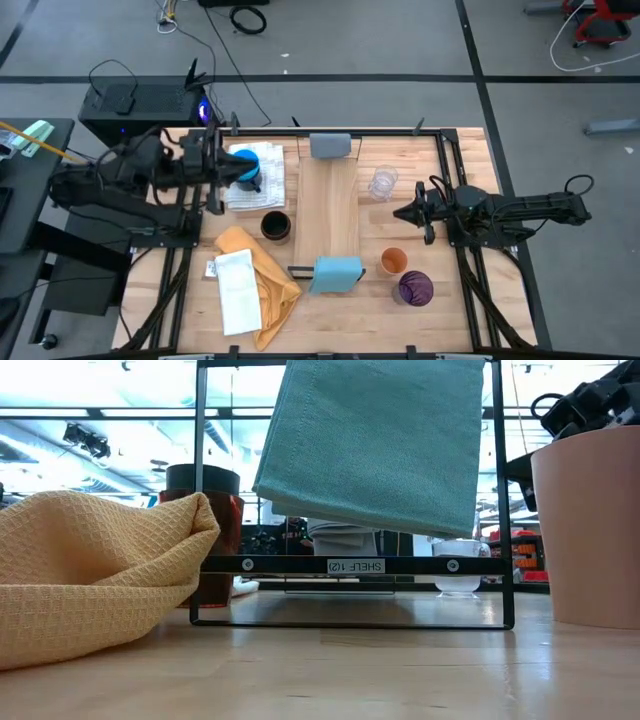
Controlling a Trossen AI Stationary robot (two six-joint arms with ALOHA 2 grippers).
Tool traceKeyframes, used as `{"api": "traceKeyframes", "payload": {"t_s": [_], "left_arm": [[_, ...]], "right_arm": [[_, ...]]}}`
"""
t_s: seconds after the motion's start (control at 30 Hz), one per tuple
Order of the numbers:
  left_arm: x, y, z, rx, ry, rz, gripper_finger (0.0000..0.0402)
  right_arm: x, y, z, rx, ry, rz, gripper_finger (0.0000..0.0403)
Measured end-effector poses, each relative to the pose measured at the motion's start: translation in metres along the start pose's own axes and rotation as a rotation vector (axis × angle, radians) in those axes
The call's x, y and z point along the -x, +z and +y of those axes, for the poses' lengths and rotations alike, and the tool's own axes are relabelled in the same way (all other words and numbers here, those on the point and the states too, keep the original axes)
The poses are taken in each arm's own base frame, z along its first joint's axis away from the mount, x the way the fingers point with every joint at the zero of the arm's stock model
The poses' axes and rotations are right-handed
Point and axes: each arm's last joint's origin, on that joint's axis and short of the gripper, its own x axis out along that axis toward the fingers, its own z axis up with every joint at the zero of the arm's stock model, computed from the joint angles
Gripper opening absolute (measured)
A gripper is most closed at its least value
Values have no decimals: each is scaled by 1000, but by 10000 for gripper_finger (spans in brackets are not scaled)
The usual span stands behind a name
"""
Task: Stack small to large cups/mugs on shelf
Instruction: Put the orange cup on the shelf
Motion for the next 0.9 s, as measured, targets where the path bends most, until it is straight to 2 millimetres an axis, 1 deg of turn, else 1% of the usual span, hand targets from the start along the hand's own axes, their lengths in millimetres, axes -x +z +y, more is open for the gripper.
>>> {"api": "traceKeyframes", "payload": {"t_s": [0.13,0.23,0.37,0.47,0.53,0.63,0.77,0.9], "left_arm": [[-21,27,-2,-7,-5,32,11],[-37,39,-4,-14,-10,66,14],[-62,46,-10,-26,-31,96,23],[-81,47,-15,-53,-73,107,23],[-91,49,-18,-52,-86,107,19],[-101,51,-21,-49,-89,107,13],[-108,54,-22,-47,-88,101,11],[-110,55,-22,-19,-86,93,17]], "right_arm": [[0,5,1,-8,9,-47,36],[0,7,2,-4,15,-73,36],[1,13,3,-31,29,-118,36],[4,25,6,-53,47,-152,36],[6,36,9,-71,63,-183,36],[14,60,15,-80,84,-253,36],[27,99,24,-44,107,-358,36],[39,141,34,-15,123,-442,36]]}}
